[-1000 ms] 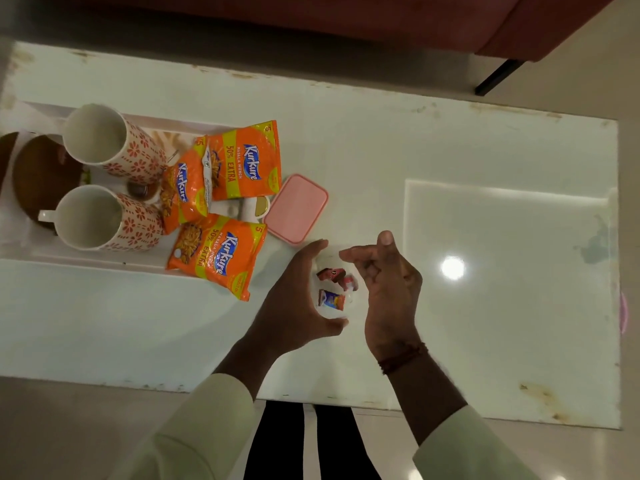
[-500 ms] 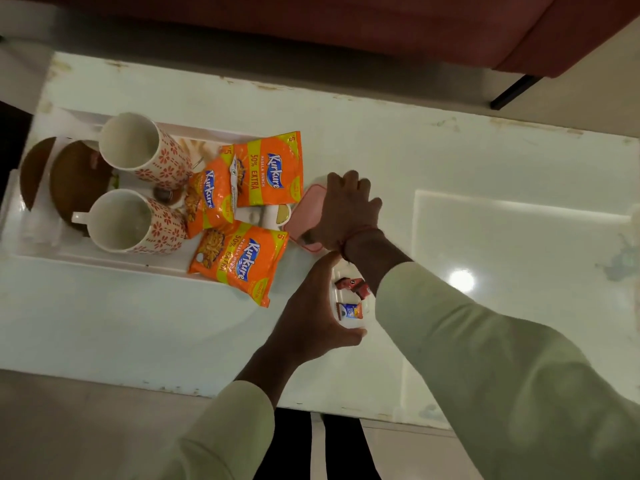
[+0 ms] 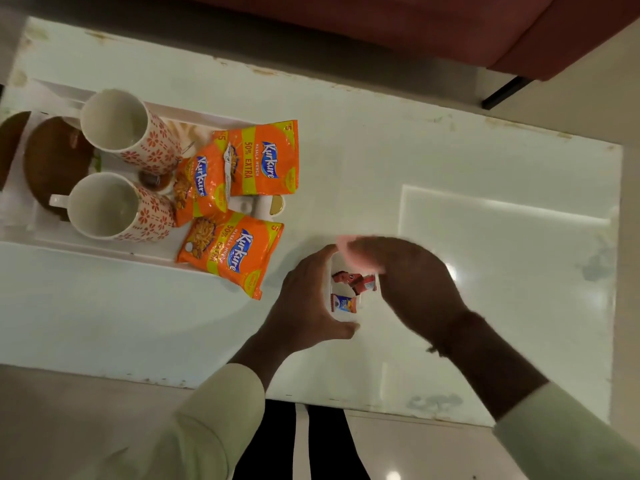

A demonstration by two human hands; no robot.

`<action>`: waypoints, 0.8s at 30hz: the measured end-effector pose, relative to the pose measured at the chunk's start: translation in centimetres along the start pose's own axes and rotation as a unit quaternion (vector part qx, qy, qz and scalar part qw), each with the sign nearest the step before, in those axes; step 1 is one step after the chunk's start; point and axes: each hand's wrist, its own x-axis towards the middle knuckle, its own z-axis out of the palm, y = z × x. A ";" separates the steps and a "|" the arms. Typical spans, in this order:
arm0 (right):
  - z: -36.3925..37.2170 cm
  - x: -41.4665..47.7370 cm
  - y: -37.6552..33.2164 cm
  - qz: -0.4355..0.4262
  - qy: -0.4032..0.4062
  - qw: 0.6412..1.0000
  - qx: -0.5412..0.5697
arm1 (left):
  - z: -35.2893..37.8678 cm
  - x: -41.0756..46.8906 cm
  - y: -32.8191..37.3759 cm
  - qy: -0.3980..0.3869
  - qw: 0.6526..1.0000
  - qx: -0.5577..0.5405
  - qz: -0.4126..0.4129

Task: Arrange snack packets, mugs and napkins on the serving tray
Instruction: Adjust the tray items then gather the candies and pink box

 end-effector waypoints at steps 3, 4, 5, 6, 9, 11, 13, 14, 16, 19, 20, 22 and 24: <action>1.1 -3.8 -1.0 -0.061 -0.011 0.995 -0.082 | 0.1 -0.2 -0.5 0.012 0.999 0.013 0.031; 1.3 -4.6 -1.3 -0.063 -0.022 0.993 -0.101 | 0.1 -0.2 -0.6 0.016 0.999 0.016 0.043; 1.6 -5.2 -1.4 -0.064 -0.033 0.991 -0.110 | 0.1 -0.1 -0.8 0.020 0.998 0.020 0.054; 1.8 -5.7 -1.6 -0.063 -0.043 0.991 -0.113 | 0.2 -0.1 -0.9 0.024 0.998 0.022 0.061; 2.6 -6.8 -1.7 -0.051 -0.057 0.990 -0.116 | 0.2 -0.1 -0.8 0.004 0.999 -0.006 0.047; 2.8 -7.1 -1.6 -0.059 -0.045 0.989 -0.127 | 0.3 -0.2 -0.5 -0.012 0.999 -0.026 0.026; 2.9 -7.1 -1.3 -0.061 -0.014 0.990 -0.123 | 0.3 -0.2 -0.8 0.001 1.000 -0.016 0.024; 3.0 -7.0 -1.1 -0.059 0.007 0.991 -0.117 | 0.2 -0.2 -0.9 0.005 1.000 -0.001 0.025; 3.2 -6.5 -0.7 -0.053 0.040 0.991 -0.113 | 0.0 -0.2 -0.9 0.003 1.000 0.014 0.010; 3.7 -5.5 -0.7 -0.046 0.034 0.991 -0.124 | 0.3 0.0 -1.2 0.006 0.997 0.056 0.054; 3.8 -5.3 -0.7 -0.043 0.024 0.991 -0.125 | 0.3 0.0 -1.2 0.006 0.997 0.059 0.058; 4.0 -5.2 -0.8 -0.038 0.008 0.993 -0.115 | 0.4 0.1 -1.4 0.008 0.996 0.064 0.064; 4.0 -5.3 -0.6 -0.042 -0.001 0.994 -0.103 | 0.5 0.1 -1.6 0.017 0.995 0.072 0.071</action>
